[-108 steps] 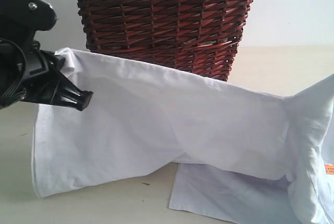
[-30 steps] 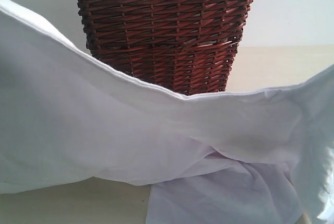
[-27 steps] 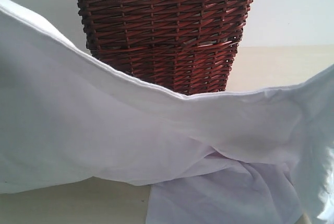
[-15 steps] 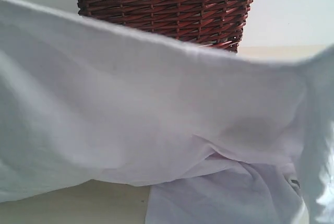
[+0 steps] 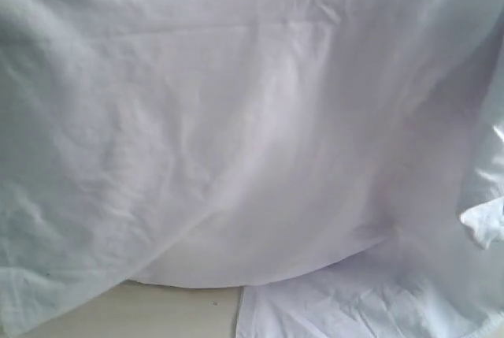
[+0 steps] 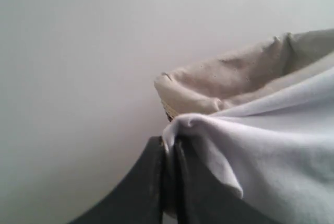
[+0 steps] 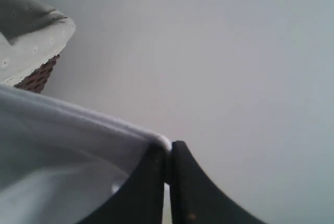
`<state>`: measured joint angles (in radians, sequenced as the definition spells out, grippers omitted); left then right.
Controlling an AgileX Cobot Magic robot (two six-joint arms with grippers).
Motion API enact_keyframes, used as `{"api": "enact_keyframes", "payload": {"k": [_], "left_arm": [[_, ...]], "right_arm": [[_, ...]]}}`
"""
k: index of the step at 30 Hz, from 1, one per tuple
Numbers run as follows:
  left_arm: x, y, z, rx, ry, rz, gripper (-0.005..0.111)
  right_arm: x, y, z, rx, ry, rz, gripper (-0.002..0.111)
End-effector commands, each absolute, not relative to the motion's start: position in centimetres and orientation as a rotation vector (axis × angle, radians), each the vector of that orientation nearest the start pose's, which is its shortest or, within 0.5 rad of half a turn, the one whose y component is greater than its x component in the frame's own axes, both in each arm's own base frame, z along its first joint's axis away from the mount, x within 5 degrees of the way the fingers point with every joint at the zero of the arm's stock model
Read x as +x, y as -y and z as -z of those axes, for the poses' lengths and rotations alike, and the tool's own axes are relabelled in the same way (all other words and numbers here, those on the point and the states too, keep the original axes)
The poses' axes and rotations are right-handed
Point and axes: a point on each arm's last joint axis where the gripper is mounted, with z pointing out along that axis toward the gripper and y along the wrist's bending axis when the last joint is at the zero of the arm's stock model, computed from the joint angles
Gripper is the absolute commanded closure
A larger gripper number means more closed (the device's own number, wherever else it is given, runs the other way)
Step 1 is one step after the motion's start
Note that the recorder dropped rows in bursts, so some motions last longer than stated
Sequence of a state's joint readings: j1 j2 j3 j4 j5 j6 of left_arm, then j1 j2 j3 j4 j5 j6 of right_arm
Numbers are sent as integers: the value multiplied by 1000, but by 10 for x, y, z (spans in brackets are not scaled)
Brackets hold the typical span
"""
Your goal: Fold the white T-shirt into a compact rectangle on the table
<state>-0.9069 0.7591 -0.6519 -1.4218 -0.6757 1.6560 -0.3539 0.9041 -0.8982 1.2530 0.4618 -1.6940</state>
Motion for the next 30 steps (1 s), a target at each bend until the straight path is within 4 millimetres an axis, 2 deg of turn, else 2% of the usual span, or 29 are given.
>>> {"api": "enact_keyframes", "payload": {"k": [1,5,7,12,17,20,23,25,30], "left_arm": [[158,73,-401,172,-1389,-184,107],[184,69,-416,173,-1386,-243,107],[202,61,-424,175,-1393,-274,107],[231,39,-443,126,-1409,-213,107],[247,27,-460,165,-1409,-148,107],[248,26,-464,174,-1401,-142,107],[248,26,-464,179,-1402,-137,107],[247,29,-464,203,-1404,-117,107],[236,39,-467,310,-1395,-22,107]], "right_arm": [[213,44,-434,-371,-1514,336,108],[231,43,-462,-470,-1444,325,108],[239,44,-478,-497,-1407,327,108],[262,53,-509,-492,-1335,358,108],[275,58,-538,-485,-1256,376,108],[274,56,-555,-470,-1197,344,108],[271,50,-560,-489,-1207,254,108],[270,45,-557,-526,-1245,198,108],[263,29,-529,-814,-1455,96,108]]}}
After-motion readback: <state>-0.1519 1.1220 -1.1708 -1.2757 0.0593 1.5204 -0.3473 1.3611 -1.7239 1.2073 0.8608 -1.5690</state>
